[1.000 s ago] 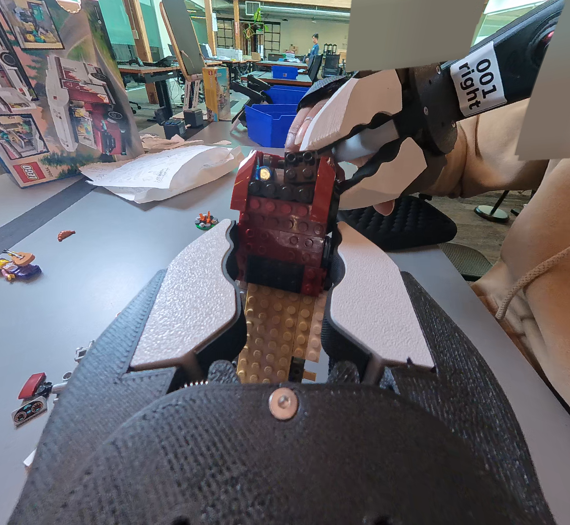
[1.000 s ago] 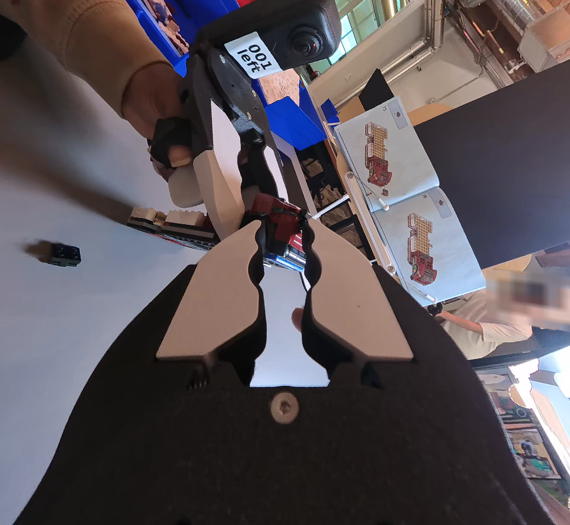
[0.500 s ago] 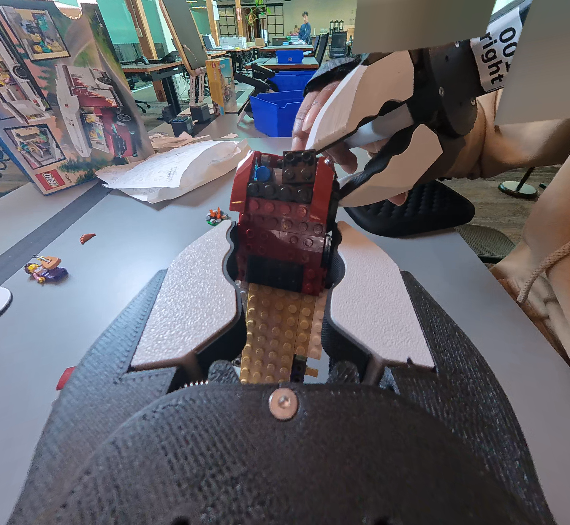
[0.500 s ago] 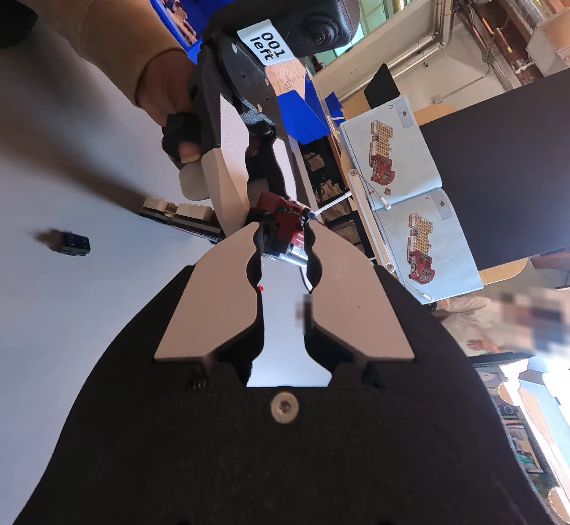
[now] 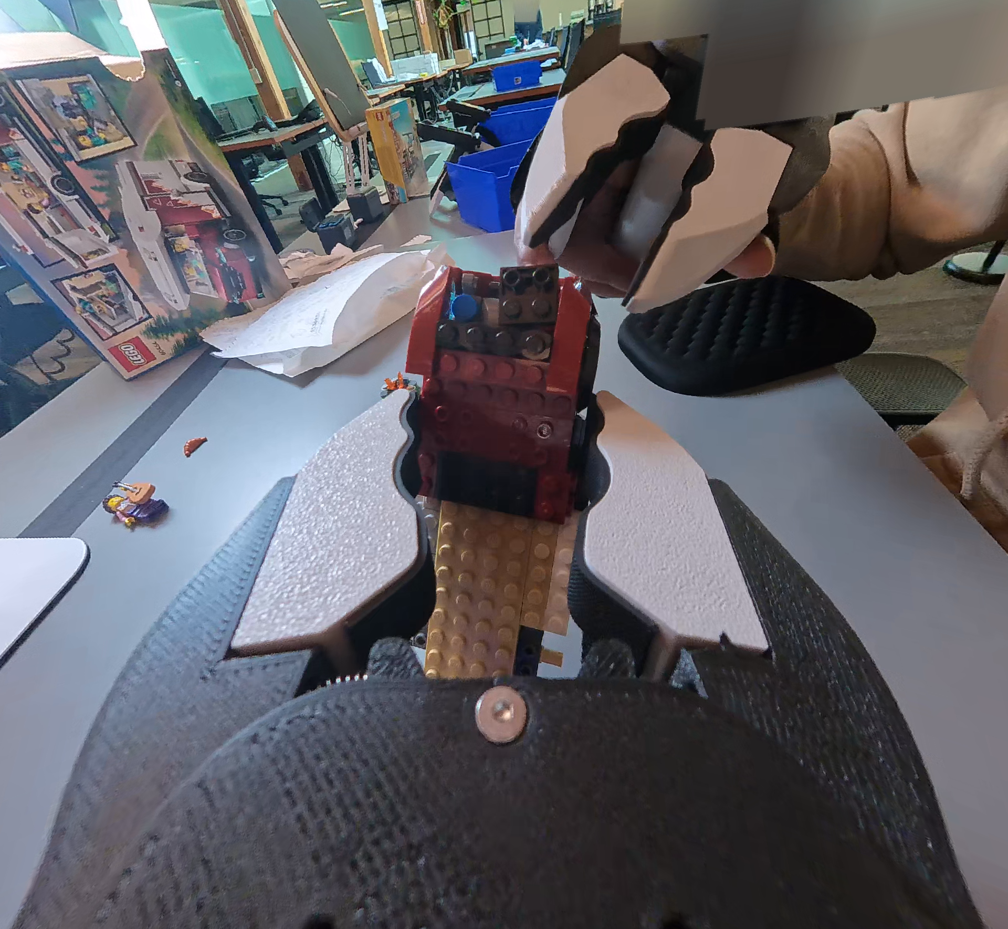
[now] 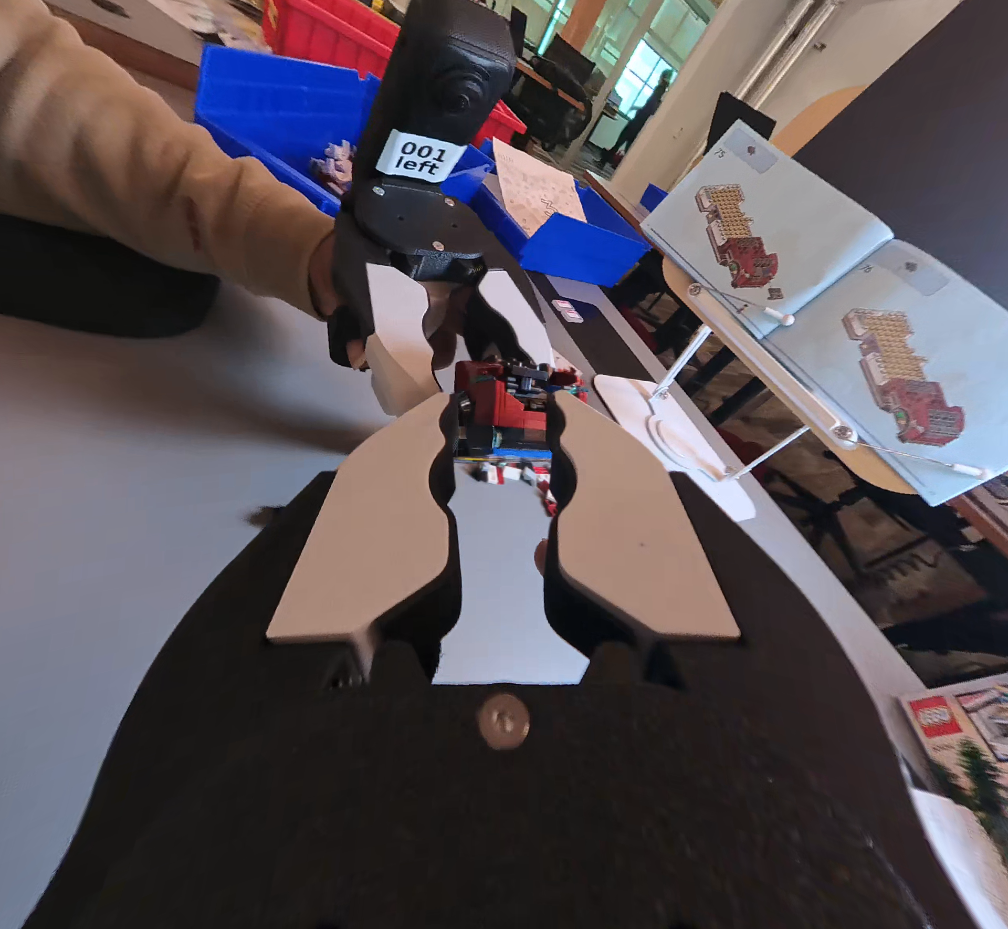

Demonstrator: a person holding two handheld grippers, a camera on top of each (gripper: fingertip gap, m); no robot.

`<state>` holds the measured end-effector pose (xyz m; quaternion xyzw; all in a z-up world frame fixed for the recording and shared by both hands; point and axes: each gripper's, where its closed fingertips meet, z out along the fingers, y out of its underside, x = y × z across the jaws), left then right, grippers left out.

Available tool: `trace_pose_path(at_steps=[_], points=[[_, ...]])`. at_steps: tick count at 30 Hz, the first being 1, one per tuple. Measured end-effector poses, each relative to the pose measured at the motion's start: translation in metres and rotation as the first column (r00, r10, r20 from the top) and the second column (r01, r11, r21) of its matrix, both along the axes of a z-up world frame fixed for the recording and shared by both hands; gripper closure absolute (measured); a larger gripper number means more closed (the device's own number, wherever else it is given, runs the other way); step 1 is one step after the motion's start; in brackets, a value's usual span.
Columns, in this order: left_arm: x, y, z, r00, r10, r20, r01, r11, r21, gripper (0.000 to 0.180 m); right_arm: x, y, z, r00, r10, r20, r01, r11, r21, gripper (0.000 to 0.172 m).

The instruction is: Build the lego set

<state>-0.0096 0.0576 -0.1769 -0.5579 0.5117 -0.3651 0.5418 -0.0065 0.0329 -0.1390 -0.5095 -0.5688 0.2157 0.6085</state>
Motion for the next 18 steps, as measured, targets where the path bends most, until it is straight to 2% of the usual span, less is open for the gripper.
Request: trace_pose_path(at_steps=[4,15,18], points=[[0.003,-0.001,-0.004,1.0,-0.003,-0.02,0.003,1.0,0.001,0.122,-0.002,-0.006,-0.005,0.999,0.023,0.022,-0.023,1.0,-0.016,0.144],[0.004,0.0,-0.012,0.996,0.015,-0.09,-0.012,0.999,0.036,0.122,-0.001,-0.006,-0.021,0.978,0.011,0.208,-0.029,0.996,0.083,0.145],[0.004,0.0,-0.015,0.992,0.028,-0.124,-0.019,0.997,0.077,0.122,0.001,-0.009,-0.023,0.977,0.038,0.208,-0.048,0.998,0.044,0.145]])
